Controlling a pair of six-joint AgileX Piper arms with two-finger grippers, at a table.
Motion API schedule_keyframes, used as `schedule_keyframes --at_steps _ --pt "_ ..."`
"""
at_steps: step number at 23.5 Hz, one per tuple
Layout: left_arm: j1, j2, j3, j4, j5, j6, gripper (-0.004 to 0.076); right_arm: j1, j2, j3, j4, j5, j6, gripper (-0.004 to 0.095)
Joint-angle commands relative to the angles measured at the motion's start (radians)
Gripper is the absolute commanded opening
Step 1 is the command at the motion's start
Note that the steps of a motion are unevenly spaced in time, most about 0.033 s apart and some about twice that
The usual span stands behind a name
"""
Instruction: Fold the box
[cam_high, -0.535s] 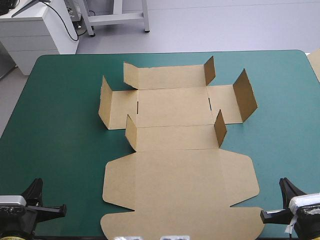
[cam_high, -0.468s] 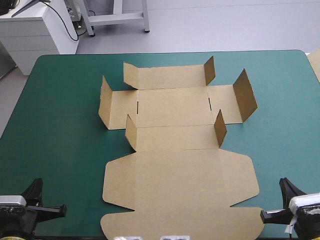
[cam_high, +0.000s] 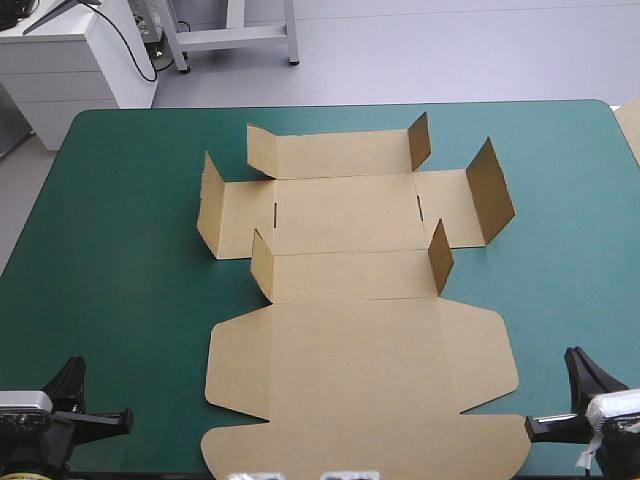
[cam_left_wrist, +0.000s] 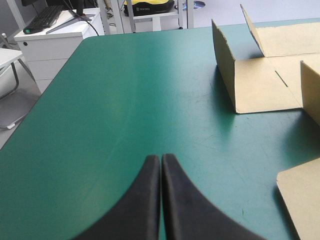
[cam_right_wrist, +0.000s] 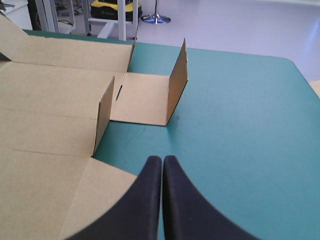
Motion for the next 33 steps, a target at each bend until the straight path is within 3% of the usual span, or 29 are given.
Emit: schedule_keyframes --at_steps 1,6,12,21,24,29,33 --pt "-0.007 -0.006 -0.021 -0.003 -0.077 0.0 -0.0008 0.005 0.035 -0.073 -0.005 -0.093 -0.007 -0.0002" --pt "-0.007 -0.006 -0.021 -0.003 -0.077 0.0 -0.0008 0.005 0.197 -0.187 0.051 -0.043 -0.031 -0.0002" --pt "-0.007 -0.006 -0.021 -0.003 -0.077 0.0 -0.0008 0.005 0.417 -0.363 0.262 -0.016 -0.25 -0.0001" --pt "-0.007 -0.006 -0.021 -0.003 -0.077 0.0 -0.0008 0.005 0.855 -0.641 0.386 0.074 -0.243 0.0001" --pt "-0.007 -0.006 -0.021 -0.003 -0.077 0.0 -0.0008 0.015 0.994 -0.721 0.355 0.106 -0.217 0.0003" --pt "-0.007 -0.006 -0.021 -0.003 -0.077 0.0 -0.0008 0.161 1.197 -0.838 -0.003 0.136 0.057 0.0003" --pt "-0.007 -0.006 -0.021 -0.003 -0.077 0.0 -0.0008 0.241 1.335 -0.909 -0.032 0.174 0.077 0.0003"
